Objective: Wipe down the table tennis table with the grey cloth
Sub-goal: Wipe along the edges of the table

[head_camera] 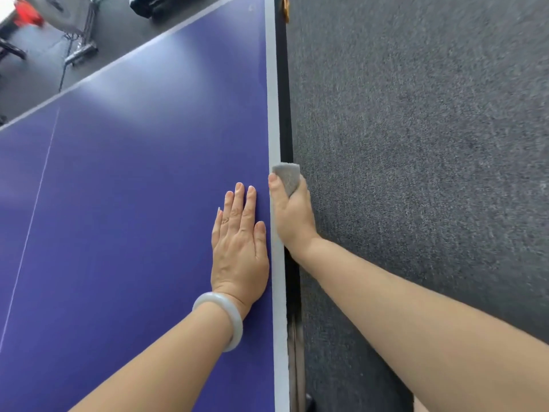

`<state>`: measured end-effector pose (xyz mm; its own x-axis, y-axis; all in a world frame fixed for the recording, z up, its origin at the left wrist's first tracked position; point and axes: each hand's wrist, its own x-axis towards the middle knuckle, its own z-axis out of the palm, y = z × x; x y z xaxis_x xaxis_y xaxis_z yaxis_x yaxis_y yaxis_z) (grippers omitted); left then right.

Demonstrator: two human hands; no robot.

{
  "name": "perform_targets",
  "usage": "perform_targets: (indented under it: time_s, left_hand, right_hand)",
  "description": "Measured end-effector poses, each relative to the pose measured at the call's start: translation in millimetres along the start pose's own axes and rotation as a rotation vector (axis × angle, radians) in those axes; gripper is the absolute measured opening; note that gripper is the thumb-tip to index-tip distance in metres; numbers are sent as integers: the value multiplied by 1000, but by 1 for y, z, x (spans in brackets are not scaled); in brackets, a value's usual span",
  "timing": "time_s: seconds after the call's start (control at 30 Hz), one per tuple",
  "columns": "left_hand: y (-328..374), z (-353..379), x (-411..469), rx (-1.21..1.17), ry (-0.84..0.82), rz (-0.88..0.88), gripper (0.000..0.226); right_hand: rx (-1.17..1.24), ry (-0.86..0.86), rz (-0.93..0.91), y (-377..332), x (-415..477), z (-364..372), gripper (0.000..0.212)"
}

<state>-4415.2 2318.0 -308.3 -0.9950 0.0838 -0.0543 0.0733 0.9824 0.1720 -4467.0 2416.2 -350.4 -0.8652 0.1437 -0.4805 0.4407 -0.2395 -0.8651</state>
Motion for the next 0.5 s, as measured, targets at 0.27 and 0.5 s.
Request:
perform_targets:
  time_s: [0.27, 0.5]
  left_hand:
    - [1, -1, 0, 4, 10, -4, 60]
    - [-1, 0, 2, -24, 20, -11, 58]
  right_hand:
    - [-7, -49, -29, 66, -137, -14, 79]
    - [-23, -15, -58, 33, -71, -8, 72]
